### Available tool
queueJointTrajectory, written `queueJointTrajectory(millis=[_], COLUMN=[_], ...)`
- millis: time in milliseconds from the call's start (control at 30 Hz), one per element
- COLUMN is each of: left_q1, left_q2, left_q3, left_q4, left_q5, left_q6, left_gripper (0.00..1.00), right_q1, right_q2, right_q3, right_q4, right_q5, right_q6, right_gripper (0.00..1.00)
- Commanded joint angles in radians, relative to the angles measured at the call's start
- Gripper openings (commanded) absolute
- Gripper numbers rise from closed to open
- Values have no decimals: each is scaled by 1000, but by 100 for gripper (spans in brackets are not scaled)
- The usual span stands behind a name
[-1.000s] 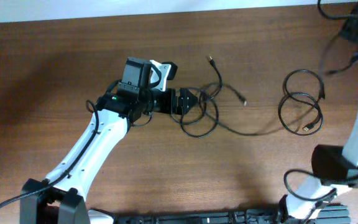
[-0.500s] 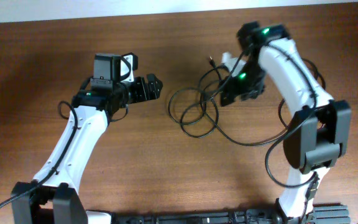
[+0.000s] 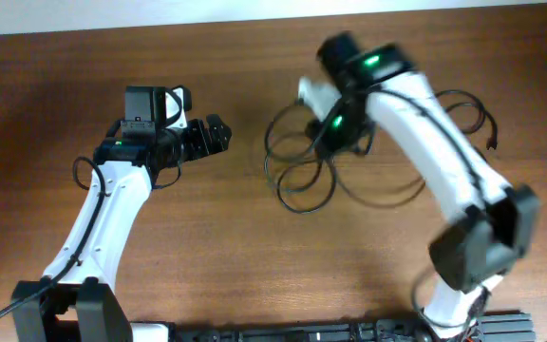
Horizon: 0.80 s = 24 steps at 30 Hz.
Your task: Untangle cables
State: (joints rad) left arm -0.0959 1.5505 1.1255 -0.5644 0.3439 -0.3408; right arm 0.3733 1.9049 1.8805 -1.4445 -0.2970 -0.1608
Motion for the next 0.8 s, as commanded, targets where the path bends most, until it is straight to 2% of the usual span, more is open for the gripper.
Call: queueJointTrajectory(millis=[0,100,133,167,200,300,333,367,400,433,500,567,700,767], left_q1=[0,0,0,1,0,0,-2,-13,-42,-59,-84,-84,-85,-84], left_q2=[5,5,5,5,5,5,5,5,5,5,5,5,5,5], left_q3=[1,1,1,1,1,1,1,1,1,1,1,1,1,1], left_q4=[1,1,1,2,1,-8,-1,9,30,48,58,51,2,-32], left_q5=[8,8,8,8,8,29,63,68,67,67,39,25,-104,-132], left_q6=[-6,-6,-6,-6,-6,-6,-6,-2,3,19,21,21,20,20], left_gripper=[99,99,99,99,99,99,99,99,99,99,99,99,99,100], right_q1=[-121,-283,-325,-343,-357,-439,-499,-550,-586,-590,-558,-468,-351,-270], right_q2=[-66,-66,-66,-66,-66,-66,-66,-66,-66,-66,-62,-54,1,19], right_q3=[322,449,447,447,447,447,446,446,446,446,443,392,217,14], right_q4=[-109,-177,-226,-244,-239,-198,-197,-189,-170,-170,-171,-171,-75,110], right_q5=[140,132,-77,-132,-68,517,632,589,392,298,80,43,42,42], right_q6=[-13,-15,-153,-205,-170,233,354,403,397,363,196,105,106,106], right_gripper=[4,4,4,4,4,4,4,9,65,81,83,83,83,82])
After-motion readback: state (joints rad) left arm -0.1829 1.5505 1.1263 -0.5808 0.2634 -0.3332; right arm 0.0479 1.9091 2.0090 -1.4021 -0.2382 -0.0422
